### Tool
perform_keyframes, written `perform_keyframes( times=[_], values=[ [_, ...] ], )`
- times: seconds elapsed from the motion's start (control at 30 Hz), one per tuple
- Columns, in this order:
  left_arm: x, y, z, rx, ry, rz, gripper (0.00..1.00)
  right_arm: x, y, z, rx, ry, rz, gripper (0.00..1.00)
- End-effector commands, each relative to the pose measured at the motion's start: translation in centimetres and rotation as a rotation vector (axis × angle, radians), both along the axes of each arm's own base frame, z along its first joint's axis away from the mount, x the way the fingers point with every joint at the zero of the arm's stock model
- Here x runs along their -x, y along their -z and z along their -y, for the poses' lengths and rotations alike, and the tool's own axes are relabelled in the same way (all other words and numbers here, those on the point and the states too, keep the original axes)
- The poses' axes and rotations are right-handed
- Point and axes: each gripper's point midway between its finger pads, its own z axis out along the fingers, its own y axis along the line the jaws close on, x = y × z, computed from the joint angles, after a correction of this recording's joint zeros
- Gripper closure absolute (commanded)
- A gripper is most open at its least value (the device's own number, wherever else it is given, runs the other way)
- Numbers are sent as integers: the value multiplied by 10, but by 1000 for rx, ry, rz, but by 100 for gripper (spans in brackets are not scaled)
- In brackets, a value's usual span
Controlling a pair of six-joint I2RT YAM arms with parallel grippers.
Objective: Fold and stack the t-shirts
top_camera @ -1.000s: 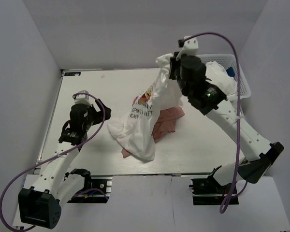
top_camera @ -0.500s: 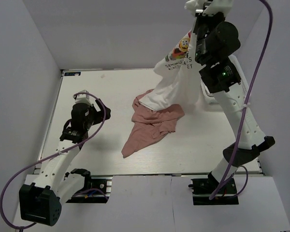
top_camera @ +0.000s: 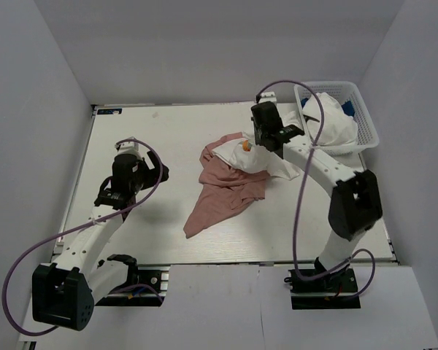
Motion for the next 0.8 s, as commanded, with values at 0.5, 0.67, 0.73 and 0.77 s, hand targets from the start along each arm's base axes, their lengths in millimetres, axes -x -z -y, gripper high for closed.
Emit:
perform_keyframes(
  times=[0.5, 0.67, 0.73, 0.77],
  values=[
    [-13, -4, 6, -2, 20, 8, 0, -7, 135, 86, -131, 395, -367, 10],
    [-14, -2, 6, -4, 20, -4, 0, -23, 170, 79, -170, 384, -436, 10],
    [-12, 0, 5, -6, 20, -14, 0, -27, 186, 79, -162, 401, -461, 10],
    [-13, 0, 4, -11, 12, -14, 0, -29, 189, 79, -172, 410, -459, 10]
  ],
)
